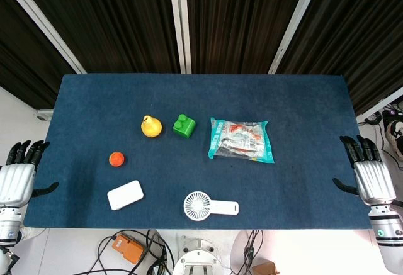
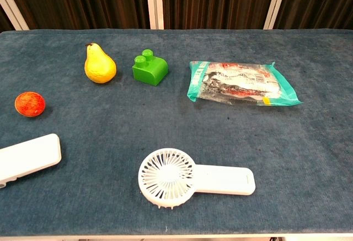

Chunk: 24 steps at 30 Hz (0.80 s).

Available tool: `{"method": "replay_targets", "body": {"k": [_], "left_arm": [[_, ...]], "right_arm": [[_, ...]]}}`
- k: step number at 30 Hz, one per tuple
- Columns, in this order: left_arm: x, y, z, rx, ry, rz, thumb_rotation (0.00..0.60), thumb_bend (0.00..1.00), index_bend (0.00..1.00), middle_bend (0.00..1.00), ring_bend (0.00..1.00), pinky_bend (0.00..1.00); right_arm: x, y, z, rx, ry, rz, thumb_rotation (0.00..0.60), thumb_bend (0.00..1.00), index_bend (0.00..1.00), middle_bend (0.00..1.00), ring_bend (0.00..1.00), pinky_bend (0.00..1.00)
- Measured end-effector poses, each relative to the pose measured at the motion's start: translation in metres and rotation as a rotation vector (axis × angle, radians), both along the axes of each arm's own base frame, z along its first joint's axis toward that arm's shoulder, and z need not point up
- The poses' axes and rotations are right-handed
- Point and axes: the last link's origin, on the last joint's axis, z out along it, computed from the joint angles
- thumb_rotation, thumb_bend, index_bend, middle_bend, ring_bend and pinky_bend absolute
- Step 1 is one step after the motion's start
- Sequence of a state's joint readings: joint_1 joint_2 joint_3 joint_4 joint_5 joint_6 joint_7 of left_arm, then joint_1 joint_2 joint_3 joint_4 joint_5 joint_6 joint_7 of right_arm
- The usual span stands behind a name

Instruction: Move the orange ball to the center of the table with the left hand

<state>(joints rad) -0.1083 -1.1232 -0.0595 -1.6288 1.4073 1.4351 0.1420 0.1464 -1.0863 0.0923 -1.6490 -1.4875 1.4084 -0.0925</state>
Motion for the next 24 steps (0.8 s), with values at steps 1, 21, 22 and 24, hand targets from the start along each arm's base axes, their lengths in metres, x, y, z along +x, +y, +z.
{"method": "replay_targets", "body": {"k": [1,21,22,24], "left_arm": [[0.000,0.000,0.000,0.001,-0.001,0.000,0.600,0.00,0.12,0.10,0.03,0.01],[0.066,0.071,-0.081,-0.293,0.005,-0.245,0.600,0.06,0.17,0.18,0.15,0.16],[0.067,0.075,-0.086,-0.311,0.014,-0.245,0.600,0.06,0.17,0.18,0.16,0.18],[0.069,0.083,-0.096,-0.346,0.033,-0.236,0.600,0.08,0.18,0.19,0.17,0.23]], "right_arm": [[0.000,0.000,0.000,-0.001,0.000,0.000,0.600,0.28,0.03,0.16,0.00,0.11],[-0.008,0.012,0.012,-0.050,-0.029,-0.018,0.600,0.28,0.03,0.16,0.00,0.12],[-0.010,0.012,0.012,-0.051,-0.031,-0.023,0.600,0.28,0.03,0.16,0.00,0.12],[-0.012,0.013,0.012,-0.051,-0.035,-0.032,0.600,0.28,0.03,0.16,0.00,0.12]]}}
